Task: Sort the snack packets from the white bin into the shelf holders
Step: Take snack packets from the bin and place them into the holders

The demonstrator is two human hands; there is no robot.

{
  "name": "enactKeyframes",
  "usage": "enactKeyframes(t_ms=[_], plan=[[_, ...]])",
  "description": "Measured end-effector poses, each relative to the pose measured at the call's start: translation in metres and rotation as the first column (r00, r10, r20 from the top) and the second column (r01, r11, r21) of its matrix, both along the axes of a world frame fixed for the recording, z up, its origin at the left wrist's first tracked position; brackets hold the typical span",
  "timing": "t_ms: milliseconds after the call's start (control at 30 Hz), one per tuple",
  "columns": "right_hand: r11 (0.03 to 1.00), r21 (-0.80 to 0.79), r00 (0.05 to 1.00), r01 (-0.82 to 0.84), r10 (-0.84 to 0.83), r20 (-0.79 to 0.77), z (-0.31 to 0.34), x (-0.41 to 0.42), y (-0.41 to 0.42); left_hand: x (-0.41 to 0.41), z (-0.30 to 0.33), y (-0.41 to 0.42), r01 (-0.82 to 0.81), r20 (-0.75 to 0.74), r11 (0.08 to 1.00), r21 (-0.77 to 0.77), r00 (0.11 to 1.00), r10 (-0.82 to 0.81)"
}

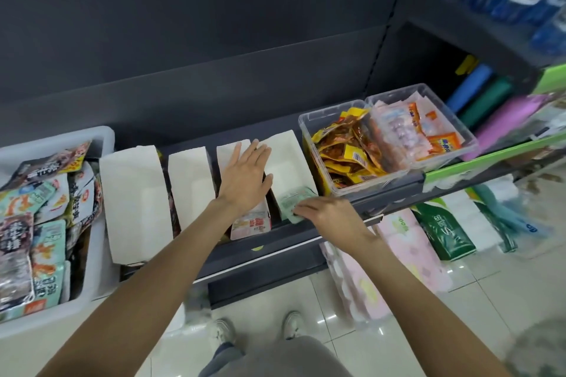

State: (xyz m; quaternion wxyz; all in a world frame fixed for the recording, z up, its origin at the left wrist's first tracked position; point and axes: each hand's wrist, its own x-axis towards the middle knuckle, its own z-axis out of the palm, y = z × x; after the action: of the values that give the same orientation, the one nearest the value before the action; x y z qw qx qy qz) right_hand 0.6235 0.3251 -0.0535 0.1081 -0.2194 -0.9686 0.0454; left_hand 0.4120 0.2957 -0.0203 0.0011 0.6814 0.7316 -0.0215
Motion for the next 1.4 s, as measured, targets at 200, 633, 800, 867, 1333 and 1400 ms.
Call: enactKeyframes(t_ms=[200,633,800,867,1333,1400], plan=[[0.994,-0.070,0.997,0.079,-0.079,-0.007,0.006,0.002,-0.010,0.002,0.004,0.011,0.078,-0.007,0.997,0.008,0.997,-0.078],[0.907,-0.415,0.810,0.067,-0.292,-0.508,0.114,-0.071,-0.049,-0.063,0.066,-0.111,-0.419,0.634,0.721,0.552,0.773,-0.036],[0.850,-0.500,0.852,-0.163,-0.135,-0.506,0.119,-0.170,-0.099,-0.150,0.070,-0.210,-0.599,0.636,0.575,0.557,0.753,0.169],[0.868,-0.456,0.903,-0.195,-0.024,-0.430,0.112,-0.216,-0.120,-0.192,0.058,-0.244,-0.640,0.597,0.600,0.480,0.740,0.311],[0.997,0.027,0.894,-0.068,0.049,0.445,0.048,-0.403,-0.194,-0.294,-0.011,-0.302,-0.545,0.265,0.839,-0.009,0.807,0.527],[0.999,0.016,0.906,-0.029,0.020,0.422,0.050,-0.409,-0.198,-0.296,-0.012,-0.303,-0.534,0.272,0.845,0.017,0.816,0.510]])
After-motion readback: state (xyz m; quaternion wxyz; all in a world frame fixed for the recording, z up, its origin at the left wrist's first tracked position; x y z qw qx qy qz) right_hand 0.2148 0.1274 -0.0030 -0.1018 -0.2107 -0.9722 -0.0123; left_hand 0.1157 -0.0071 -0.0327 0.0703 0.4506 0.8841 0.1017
